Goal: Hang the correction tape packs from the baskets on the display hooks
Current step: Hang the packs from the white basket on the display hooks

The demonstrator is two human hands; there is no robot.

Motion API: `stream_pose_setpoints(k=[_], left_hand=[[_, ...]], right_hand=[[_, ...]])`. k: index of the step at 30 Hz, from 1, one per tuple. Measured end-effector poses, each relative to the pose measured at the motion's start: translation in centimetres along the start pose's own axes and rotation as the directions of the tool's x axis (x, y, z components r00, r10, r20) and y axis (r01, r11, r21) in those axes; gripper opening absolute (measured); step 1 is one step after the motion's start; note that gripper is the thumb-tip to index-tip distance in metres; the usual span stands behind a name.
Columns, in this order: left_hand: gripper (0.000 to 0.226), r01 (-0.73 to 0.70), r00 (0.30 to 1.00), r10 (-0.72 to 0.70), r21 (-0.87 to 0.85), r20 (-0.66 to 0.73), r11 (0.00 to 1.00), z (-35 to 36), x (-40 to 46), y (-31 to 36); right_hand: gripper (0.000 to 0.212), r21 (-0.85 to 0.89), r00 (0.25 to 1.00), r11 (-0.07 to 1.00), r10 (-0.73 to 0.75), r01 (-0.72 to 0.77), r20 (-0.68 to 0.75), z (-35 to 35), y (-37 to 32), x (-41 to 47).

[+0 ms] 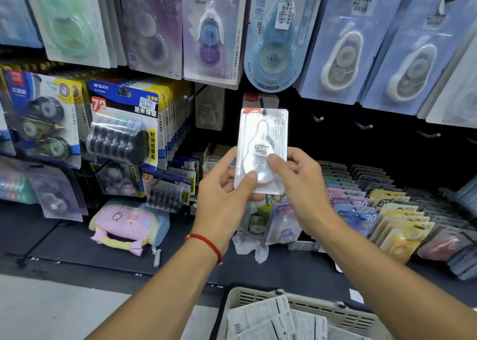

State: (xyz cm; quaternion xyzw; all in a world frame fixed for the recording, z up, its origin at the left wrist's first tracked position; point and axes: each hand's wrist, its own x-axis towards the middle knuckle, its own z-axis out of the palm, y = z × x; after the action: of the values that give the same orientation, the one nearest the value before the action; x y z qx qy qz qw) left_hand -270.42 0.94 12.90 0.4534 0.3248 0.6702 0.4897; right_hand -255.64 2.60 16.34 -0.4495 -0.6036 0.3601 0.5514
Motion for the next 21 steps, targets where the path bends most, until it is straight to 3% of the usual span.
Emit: stream_pose_setpoints(k=[2,4,7,9,12,17,21], left_hand=[[0.054,0.028,1.000,-0.028,0.034,-0.007,0.999,-0.3,0.2,-0.4],[0.055,0.076,0.997,-0.071,0.189,-0.033,0.979,-0.9,0.4,-1.0],[0.067,0.121,0.992,-0.126,0.521,-0.027,0.845,-2.0,0.5,-1.8],[0.066,0.126,0.989,-0.147,0.644,-0.021,0.755,-2.5,0.5,-2.2],[0.058,0.122,0.982,-0.186,0.756,0.000,0.643,-2.9,0.4,-2.8],[0.055,0.085,0.919,-0.380,0.893,0.101,0.443,-3.0,-0.6,-4.4],[0.047,-0.078,0.837,-0.508,0.963,0.203,0.257,-2.6,-1.4,-5.9]], right_hand=[[0.013,-0.043,1.000,0.999,-0.009,0.009,-0.012,0.2,0.6,0.5],[0.014,-0.115,0.999,0.993,-0.002,-0.005,-0.053,0.5,1.8,2.0],[0.017,-0.245,0.992,0.966,0.058,-0.085,-0.113,1.4,4.3,5.9],[0.029,-0.256,0.983,0.955,0.120,-0.152,-0.139,2.1,5.4,8.9],[0.041,-0.259,0.968,0.938,0.195,-0.231,-0.158,2.9,6.0,12.3],[0.067,-0.368,0.917,0.840,0.372,-0.398,-0.144,1.9,6.7,12.6],[0.046,-0.504,0.929,0.805,0.371,-0.313,0.016,-1.7,7.4,6.5]])
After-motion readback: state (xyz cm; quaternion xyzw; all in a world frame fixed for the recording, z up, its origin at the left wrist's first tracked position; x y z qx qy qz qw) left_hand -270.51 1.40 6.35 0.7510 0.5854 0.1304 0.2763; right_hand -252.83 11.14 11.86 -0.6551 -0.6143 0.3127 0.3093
